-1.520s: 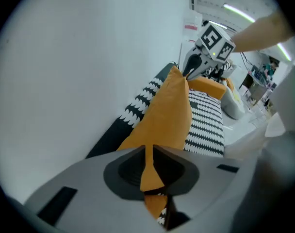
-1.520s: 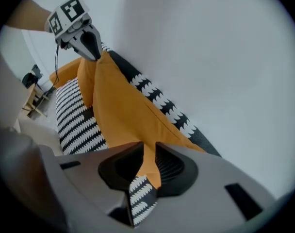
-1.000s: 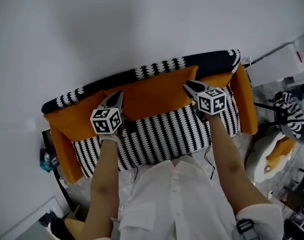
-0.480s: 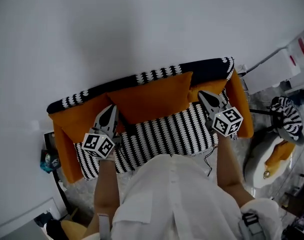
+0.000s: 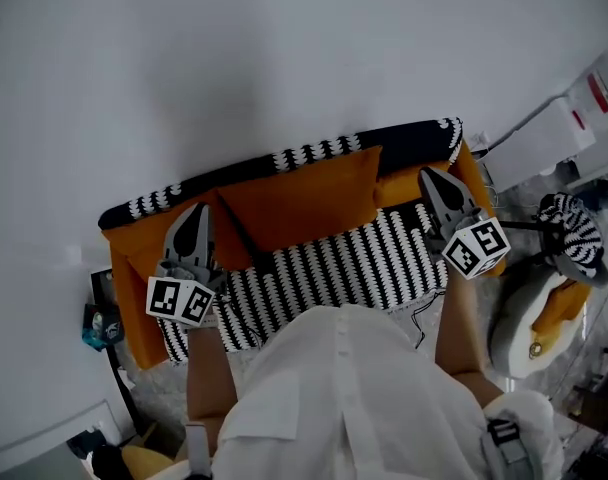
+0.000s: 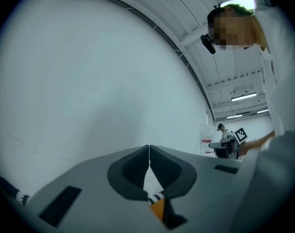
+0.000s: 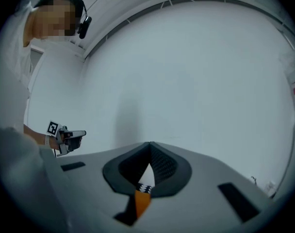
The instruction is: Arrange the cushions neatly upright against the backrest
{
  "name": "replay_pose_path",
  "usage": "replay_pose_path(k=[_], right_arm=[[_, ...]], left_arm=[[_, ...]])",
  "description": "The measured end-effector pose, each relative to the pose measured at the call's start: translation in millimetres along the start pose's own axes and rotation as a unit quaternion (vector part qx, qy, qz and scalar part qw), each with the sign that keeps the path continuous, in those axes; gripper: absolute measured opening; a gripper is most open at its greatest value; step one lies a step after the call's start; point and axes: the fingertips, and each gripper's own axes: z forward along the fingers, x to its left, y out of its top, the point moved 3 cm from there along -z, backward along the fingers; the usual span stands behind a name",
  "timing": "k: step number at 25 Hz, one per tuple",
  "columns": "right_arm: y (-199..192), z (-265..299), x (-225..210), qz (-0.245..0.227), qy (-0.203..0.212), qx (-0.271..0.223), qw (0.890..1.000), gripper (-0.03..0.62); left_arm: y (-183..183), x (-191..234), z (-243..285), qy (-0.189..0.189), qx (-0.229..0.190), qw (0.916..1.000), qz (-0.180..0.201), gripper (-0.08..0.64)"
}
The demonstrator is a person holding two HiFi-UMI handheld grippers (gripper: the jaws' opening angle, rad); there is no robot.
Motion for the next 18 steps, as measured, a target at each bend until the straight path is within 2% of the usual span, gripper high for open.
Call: replay_pose_path(k=[3,7,18], right_arm=[[15.2,-0.6,11.7,-0.023,0.010,-0.011,1.000,0.006],[28.5,-3.9,20.2,-0.045,0.014,-0.020,0.999,0.006],[39.3,-16.6,19.5,-0.057,0.003,-0.030,0.998,0.006]], left_arm=[[18.0,-8.2,4.8,-0.010,-0.018,0.9996,0.020,0.018],[27.8,-19.5,8.7,-0.023,-0.022,0.9987,0.040,0.018],[35.3,-30.7,6.9,-0.036,-0.030,0.9983,0.035,0.020]])
